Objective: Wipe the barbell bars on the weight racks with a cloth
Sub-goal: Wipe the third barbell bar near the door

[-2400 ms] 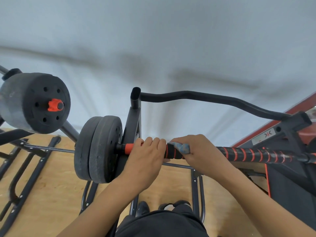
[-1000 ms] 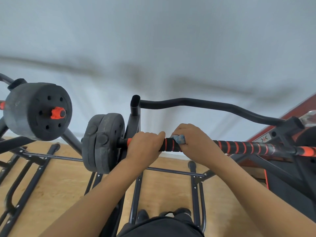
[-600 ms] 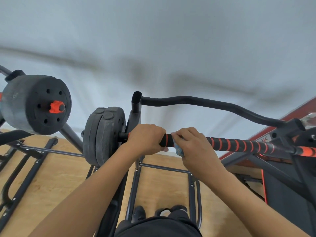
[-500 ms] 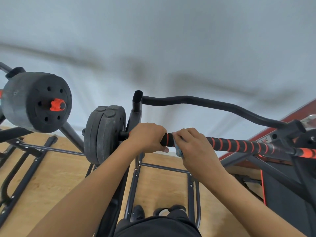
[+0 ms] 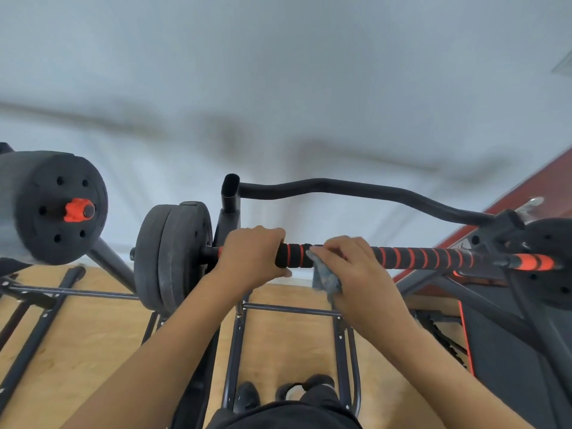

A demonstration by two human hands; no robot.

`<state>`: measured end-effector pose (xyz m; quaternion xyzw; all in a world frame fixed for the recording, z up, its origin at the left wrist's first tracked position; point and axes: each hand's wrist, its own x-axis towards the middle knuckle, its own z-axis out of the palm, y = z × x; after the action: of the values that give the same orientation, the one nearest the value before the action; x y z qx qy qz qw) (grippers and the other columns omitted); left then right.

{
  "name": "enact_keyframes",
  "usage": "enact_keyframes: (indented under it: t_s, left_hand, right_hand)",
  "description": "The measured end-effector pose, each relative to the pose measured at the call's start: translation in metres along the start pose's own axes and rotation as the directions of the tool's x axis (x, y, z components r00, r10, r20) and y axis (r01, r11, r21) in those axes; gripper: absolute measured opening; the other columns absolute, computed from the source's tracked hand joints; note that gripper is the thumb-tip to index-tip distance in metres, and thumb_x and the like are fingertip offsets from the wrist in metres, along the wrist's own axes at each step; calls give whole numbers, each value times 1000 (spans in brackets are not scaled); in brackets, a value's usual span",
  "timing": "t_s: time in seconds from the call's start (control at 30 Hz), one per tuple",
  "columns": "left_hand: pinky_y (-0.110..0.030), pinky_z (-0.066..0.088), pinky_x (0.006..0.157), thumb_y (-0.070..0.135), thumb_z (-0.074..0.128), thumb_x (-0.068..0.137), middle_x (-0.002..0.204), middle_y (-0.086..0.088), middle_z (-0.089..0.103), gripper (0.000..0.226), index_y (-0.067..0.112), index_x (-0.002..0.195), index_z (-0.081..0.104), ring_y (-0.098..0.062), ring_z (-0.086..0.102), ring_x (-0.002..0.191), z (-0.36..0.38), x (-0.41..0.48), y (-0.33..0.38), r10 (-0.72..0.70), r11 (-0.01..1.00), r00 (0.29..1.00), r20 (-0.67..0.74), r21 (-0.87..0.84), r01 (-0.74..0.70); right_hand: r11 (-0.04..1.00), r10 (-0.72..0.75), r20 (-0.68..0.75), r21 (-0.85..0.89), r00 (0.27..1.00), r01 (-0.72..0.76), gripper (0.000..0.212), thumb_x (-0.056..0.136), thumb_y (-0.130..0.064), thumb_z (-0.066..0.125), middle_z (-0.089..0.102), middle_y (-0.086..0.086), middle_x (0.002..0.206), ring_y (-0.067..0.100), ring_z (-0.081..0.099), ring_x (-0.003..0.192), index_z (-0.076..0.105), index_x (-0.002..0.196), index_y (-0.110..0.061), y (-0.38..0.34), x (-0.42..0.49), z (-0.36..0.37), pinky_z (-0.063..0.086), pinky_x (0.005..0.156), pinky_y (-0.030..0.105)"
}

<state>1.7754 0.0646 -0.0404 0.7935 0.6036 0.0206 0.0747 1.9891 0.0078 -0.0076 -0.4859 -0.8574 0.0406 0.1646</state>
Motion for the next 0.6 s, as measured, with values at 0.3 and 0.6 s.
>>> enact_keyframes:
  t_s: [0.3, 0.6]
  left_hand:
    - [-27, 31, 47, 21, 82, 73, 48, 7, 31, 44, 19, 75, 38, -20, 40, 38, 27, -9, 10, 64, 984, 965, -253, 178, -18]
    - [-30, 33, 55, 28, 66, 91, 56, 6, 46, 27, 21, 82, 42, -21, 50, 50, 21, -12, 17, 3, 981, 977, -213, 191, 39]
  right_hand:
    - [993, 59, 86, 99, 995, -68, 17, 82, -8, 72, 55, 3, 96, 20, 53, 86, 72, 99, -12, 3, 40, 27, 53, 69, 34]
    - [977, 111, 82, 175, 990, -124, 17, 87, -14, 70, 61, -1, 97, 18, 58, 85, 75, 103, -19, 0, 46, 15, 48, 71, 28]
